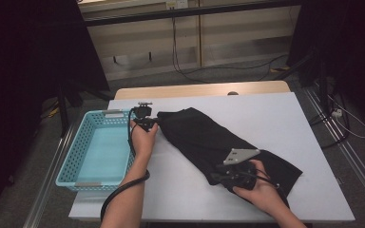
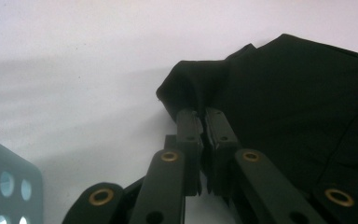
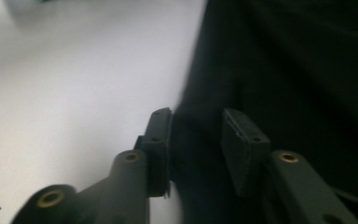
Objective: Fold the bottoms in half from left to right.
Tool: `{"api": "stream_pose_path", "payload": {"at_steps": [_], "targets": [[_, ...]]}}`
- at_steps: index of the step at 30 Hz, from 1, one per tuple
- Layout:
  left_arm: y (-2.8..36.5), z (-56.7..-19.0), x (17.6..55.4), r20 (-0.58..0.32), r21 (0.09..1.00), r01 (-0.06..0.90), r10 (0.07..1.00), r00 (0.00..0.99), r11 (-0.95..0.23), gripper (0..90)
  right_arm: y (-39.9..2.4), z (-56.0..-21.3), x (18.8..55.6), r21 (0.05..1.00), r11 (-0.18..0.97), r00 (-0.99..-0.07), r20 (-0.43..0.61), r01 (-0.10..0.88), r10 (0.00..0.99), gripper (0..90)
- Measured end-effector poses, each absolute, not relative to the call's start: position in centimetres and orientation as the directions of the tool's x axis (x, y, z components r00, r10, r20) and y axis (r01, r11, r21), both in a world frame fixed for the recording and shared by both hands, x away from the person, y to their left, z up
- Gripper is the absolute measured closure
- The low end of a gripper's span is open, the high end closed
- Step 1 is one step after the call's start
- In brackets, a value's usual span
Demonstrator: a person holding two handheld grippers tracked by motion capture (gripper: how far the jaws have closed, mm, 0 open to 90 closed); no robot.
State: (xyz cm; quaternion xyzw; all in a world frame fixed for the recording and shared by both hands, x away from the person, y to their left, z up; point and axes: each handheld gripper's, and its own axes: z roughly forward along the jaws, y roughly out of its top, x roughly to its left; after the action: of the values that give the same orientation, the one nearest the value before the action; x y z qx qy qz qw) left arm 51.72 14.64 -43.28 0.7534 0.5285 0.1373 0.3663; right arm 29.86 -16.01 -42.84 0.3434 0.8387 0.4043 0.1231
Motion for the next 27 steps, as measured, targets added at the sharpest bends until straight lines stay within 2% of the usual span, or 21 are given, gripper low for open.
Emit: {"api": "stream_pose_path", "payload": {"at_steps": [2,3,5,9,10,13,17,27], "targets": [[14.4,-43.4,51.7,-0.175,0.708,0.685,0.895,0.41,-0.175,82.2,-17.1,-42.5,29.8,0.762,0.433,-0.717,0.059,0.481,0.694,61.5],[14.3,-43.4,51.7,-0.154,0.707,0.68,0.897,0.415,-0.193,74.8,-17.6,-42.5,29.7,0.764,0.422,-0.706,0.062,0.488,0.705,61.2],[14.0,-43.5,51.7,-0.152,0.704,0.683,0.898,0.414,-0.195,51.6,-18.4,-42.8,29.8,0.756,0.419,-0.689,0.057,0.503,0.723,59.7],[13.3,-43.6,51.3,-0.138,0.699,0.675,0.882,0.45,-0.235,29.5,-19.9,-43.3,30.4,0.746,0.391,-0.644,0.066,0.539,0.762,53.7],[13.3,-43.5,51.2,-0.136,0.698,0.673,0.878,0.46,-0.244,26.6,-20.2,-43.2,30.5,0.744,0.384,-0.637,0.072,0.547,0.768,53.1],[13.2,-43.3,50.8,-0.133,0.702,0.669,0.878,0.46,-0.244,20.6,-20.6,-43.1,30.3,0.744,0.371,-0.632,0.087,0.555,0.77,53.1],[13.0,-43.1,49.9,-0.133,0.705,0.658,0.862,0.488,-0.264,16.8,-20.1,-43.0,29.8,0.744,0.389,-0.65,0.079,0.543,0.756,54.7],[12.8,-43.3,47.9,-0.11,0.708,0.63,0.831,0.545,-0.32,13.7,-18.4,-43.5,27.9,0.726,0.449,-0.701,0.064,0.521,0.71,55.5]]}}
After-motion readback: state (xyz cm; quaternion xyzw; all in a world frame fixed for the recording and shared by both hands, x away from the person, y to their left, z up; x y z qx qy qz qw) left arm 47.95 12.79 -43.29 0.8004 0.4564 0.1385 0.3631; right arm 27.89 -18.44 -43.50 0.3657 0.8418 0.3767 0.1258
